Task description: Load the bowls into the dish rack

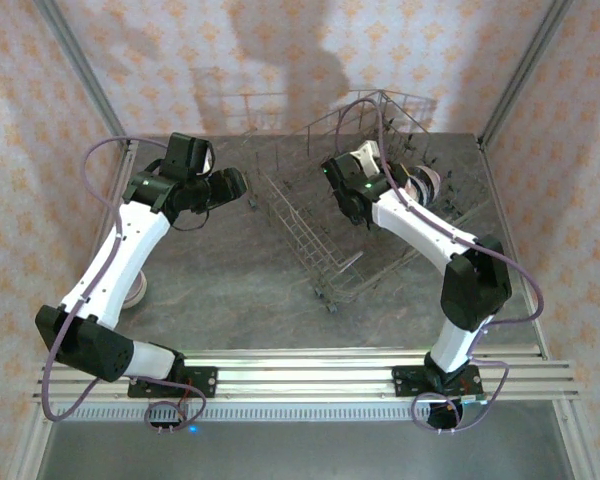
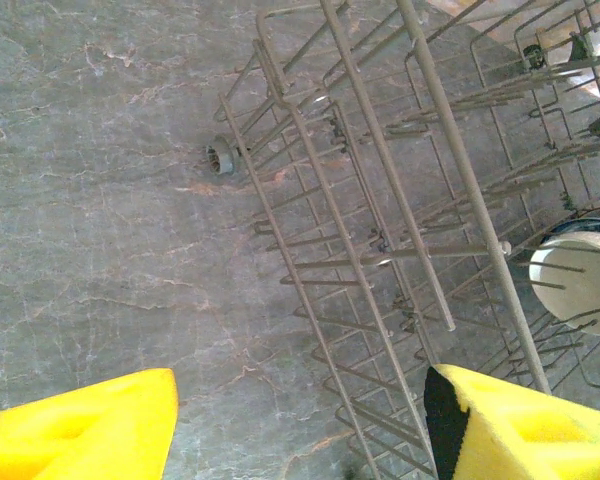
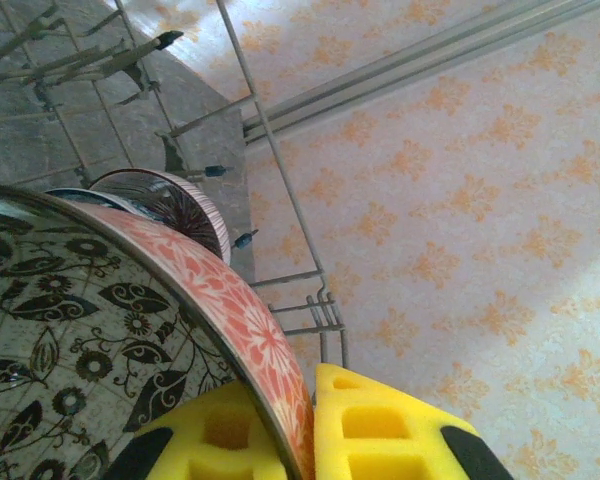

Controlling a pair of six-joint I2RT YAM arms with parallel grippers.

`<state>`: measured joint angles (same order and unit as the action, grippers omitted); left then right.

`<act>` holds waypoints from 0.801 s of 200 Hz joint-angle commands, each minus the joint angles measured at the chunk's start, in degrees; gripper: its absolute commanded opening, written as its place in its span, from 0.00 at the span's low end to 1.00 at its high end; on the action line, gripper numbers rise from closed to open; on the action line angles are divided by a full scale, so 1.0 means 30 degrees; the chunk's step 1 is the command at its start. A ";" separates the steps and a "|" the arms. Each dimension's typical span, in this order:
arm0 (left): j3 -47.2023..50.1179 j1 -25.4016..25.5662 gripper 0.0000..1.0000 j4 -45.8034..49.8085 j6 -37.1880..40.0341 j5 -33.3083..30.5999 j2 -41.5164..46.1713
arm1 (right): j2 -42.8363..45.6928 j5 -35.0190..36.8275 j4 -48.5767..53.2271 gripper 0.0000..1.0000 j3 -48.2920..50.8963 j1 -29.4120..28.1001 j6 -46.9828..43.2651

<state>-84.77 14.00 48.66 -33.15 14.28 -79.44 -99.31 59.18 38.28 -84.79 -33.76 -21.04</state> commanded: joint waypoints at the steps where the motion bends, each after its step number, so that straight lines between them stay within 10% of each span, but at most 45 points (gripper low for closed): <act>1: 0.0220 -0.0246 0.68 -0.0289 0.0443 0.0217 0.0639 | 0.0114 -0.0029 0.0127 0.00 0.0209 -0.0114 0.0317; 160: -0.0160 -0.0329 0.67 -0.0155 0.0308 0.0384 0.0014 | -0.0757 -0.2484 -0.0616 0.00 0.0523 0.1216 -0.0074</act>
<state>-84.58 13.72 48.53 -32.93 14.66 -78.89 -101.30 51.94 36.86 -83.50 -31.68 -21.26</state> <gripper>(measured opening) 0.676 0.081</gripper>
